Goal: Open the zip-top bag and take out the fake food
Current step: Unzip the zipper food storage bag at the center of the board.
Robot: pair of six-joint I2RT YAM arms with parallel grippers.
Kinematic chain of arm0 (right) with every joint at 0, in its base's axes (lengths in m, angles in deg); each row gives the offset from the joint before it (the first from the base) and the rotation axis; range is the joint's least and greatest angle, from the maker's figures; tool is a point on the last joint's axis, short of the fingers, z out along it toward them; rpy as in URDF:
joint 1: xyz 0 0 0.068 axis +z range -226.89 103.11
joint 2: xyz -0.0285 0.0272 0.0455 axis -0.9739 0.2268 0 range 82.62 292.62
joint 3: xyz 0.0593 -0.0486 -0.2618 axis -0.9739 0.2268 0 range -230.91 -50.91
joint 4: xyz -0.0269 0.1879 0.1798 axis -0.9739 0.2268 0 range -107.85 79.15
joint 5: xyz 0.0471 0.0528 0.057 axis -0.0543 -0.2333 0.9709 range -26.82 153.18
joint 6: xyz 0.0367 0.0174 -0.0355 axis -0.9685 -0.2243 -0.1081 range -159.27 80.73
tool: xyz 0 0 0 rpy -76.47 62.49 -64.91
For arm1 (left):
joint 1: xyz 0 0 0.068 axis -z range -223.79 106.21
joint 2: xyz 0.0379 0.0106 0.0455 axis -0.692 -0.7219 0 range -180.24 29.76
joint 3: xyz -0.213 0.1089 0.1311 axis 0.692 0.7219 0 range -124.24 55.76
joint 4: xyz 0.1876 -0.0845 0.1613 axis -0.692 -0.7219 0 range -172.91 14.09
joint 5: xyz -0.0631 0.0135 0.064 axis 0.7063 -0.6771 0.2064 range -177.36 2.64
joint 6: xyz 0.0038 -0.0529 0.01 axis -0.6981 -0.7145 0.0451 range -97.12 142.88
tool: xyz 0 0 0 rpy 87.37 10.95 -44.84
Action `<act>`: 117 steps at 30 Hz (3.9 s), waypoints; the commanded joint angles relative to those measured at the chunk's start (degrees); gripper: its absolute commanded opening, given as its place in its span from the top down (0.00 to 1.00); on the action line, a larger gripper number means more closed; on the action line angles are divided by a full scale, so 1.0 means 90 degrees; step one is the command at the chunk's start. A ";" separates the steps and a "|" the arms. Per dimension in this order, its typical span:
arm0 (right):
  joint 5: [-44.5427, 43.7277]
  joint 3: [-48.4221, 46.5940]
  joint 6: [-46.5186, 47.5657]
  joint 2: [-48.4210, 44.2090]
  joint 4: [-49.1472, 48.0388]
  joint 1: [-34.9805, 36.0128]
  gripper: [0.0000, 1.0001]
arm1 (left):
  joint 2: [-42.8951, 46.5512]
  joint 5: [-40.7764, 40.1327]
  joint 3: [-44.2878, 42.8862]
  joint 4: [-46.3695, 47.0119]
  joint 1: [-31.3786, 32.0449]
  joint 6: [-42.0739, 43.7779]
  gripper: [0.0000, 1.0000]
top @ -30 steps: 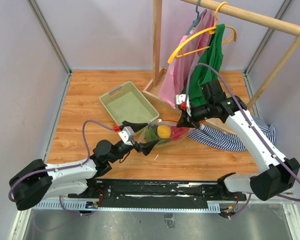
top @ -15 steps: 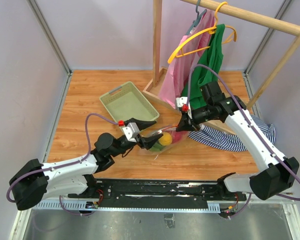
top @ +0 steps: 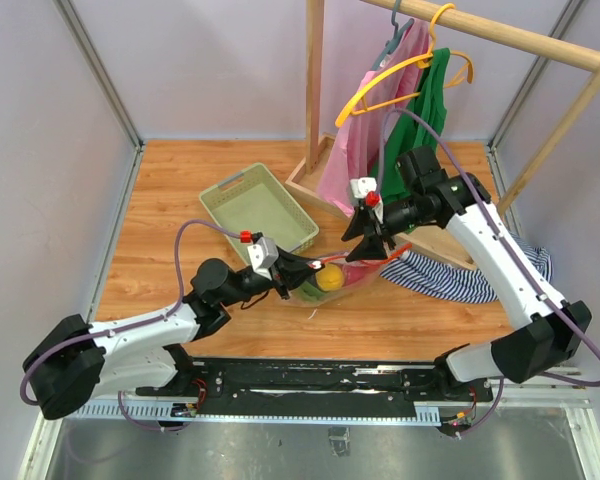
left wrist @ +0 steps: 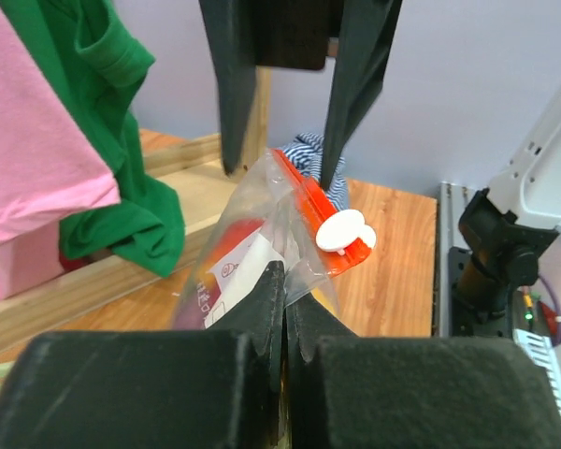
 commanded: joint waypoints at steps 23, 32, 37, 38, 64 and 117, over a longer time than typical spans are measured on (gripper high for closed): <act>-0.0320 -0.1575 -0.1079 0.0530 -0.0150 0.1234 0.53 | -0.0529 0.0517 -0.1169 -0.0633 -0.0336 -0.1953 1.00; -0.0577 -0.1585 -0.1222 0.0377 -0.0275 0.1239 0.53 | -0.0602 0.0498 -0.1261 -0.0768 -0.0353 -0.2133 1.00; -0.0557 -0.1608 -0.1267 0.0329 -0.0294 0.1234 0.56 | -0.0649 0.0548 -0.1284 -0.0797 -0.0350 -0.2236 1.00; -0.0548 -0.1589 -0.1293 0.0319 -0.0322 0.1241 0.56 | -0.0662 0.0572 -0.1293 -0.0797 -0.0355 -0.2252 1.00; -0.0637 -0.1054 -0.1391 0.0132 -0.0590 0.1177 0.90 | -0.0223 0.0260 -0.0929 -0.0554 -0.0355 -0.2007 1.00; -0.0994 -0.0461 -0.0267 -0.0274 0.0009 0.0093 0.92 | 0.0320 -0.0073 -0.0305 -0.0386 -0.0848 -0.1884 1.00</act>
